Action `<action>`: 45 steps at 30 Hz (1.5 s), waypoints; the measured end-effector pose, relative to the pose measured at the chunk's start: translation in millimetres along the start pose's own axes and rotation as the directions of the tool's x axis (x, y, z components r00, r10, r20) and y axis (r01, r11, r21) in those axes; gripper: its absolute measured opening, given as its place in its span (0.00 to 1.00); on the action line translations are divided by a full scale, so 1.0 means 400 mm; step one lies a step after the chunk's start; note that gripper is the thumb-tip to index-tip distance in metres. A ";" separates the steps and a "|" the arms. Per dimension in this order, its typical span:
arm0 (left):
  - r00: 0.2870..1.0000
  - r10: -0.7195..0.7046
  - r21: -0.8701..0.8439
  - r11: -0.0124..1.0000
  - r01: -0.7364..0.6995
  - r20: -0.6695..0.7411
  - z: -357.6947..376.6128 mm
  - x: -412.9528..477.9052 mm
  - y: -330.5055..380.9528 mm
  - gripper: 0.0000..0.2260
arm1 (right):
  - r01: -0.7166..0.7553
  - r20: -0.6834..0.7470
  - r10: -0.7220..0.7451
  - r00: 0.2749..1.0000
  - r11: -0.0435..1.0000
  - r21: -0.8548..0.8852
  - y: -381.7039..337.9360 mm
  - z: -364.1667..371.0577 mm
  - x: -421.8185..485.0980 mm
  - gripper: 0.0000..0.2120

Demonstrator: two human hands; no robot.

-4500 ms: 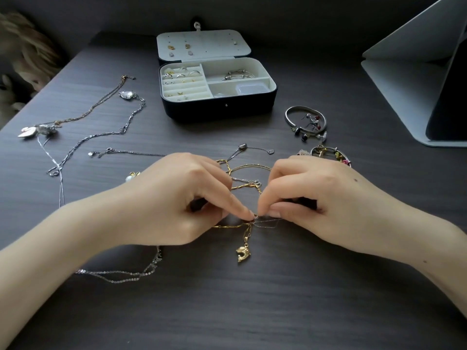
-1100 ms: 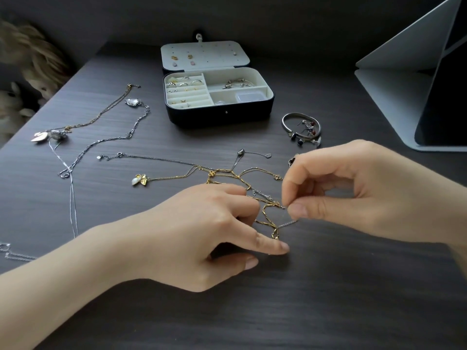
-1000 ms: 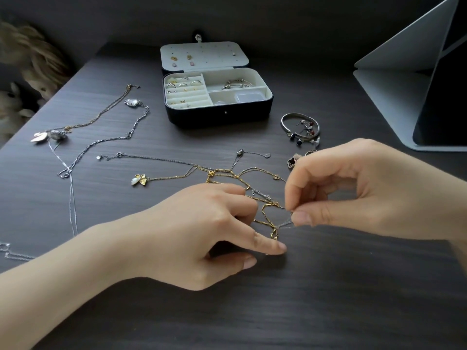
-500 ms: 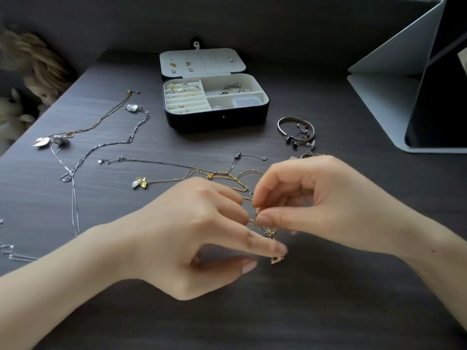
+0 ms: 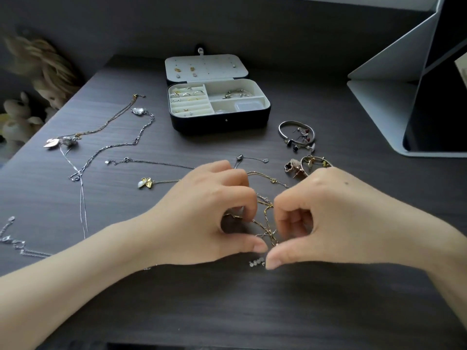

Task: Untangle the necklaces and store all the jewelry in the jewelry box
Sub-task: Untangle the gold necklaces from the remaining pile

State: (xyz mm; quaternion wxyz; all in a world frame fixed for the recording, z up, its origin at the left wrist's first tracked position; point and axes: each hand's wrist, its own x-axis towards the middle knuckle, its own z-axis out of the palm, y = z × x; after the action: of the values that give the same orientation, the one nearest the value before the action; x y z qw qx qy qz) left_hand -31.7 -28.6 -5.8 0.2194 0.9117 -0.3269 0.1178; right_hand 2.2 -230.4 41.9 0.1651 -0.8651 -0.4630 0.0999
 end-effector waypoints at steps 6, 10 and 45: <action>0.996 -0.076 0.012 0.997 0.076 0.055 0.007 -0.006 0.005 0.18 | -0.052 0.116 0.061 0.991 0.996 -0.075 -0.005 0.010 -0.001 0.15; 0.988 -0.115 0.013 0.993 0.114 0.107 0.000 -0.009 0.004 0.19 | -0.084 0.184 0.080 0.980 0.996 0.013 -0.001 -0.008 0.000 0.13; 0.945 -0.303 -0.445 0.834 0.326 0.123 -0.075 0.015 -0.066 0.11 | 0.145 -0.317 0.114 0.942 0.712 0.687 -0.043 -0.116 0.088 0.10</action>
State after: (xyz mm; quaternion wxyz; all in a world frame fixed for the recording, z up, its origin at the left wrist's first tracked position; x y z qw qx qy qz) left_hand -12.3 0.9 14.1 0.4371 0.8774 -0.1963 -0.0223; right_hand 23.5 -201.1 90.7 0.5583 -0.7370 -0.3624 0.1174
